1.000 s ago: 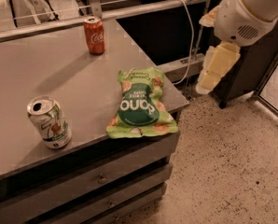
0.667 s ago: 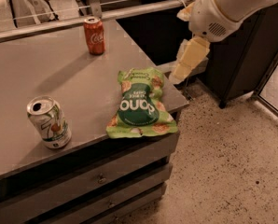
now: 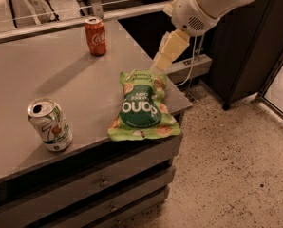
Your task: Move coke can near green rice chip bag
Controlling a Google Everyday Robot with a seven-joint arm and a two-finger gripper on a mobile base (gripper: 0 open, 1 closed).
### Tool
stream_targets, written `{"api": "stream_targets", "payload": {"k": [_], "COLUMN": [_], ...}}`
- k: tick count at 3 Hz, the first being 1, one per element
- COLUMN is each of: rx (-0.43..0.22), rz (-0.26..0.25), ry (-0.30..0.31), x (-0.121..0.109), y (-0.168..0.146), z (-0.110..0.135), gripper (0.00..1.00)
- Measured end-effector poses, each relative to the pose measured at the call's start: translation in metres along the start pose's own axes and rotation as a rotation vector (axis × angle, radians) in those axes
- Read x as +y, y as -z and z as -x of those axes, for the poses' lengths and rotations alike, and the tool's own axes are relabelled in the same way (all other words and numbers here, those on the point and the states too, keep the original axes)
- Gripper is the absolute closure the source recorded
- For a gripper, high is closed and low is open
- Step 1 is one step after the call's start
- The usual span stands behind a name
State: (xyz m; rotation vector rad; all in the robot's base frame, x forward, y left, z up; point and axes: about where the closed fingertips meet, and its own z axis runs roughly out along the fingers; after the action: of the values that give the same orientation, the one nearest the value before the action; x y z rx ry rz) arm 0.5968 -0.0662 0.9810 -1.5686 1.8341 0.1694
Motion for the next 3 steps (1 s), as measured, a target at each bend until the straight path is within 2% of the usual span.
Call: {"api": "stream_targets", "payload": {"k": [1,2,3], "rx": [-0.021,-0.067,-0.142], "rz": [0.0,-0.039,-0.098], "ry": [-0.017,-0.06,-0.121], "x": [-0.003,-0.033,-0.062], "y": [-0.001,-0.021,-0.042], "z": [0.002,0.013,0.039], "gripper": [0.0,0.0,0.0]}}
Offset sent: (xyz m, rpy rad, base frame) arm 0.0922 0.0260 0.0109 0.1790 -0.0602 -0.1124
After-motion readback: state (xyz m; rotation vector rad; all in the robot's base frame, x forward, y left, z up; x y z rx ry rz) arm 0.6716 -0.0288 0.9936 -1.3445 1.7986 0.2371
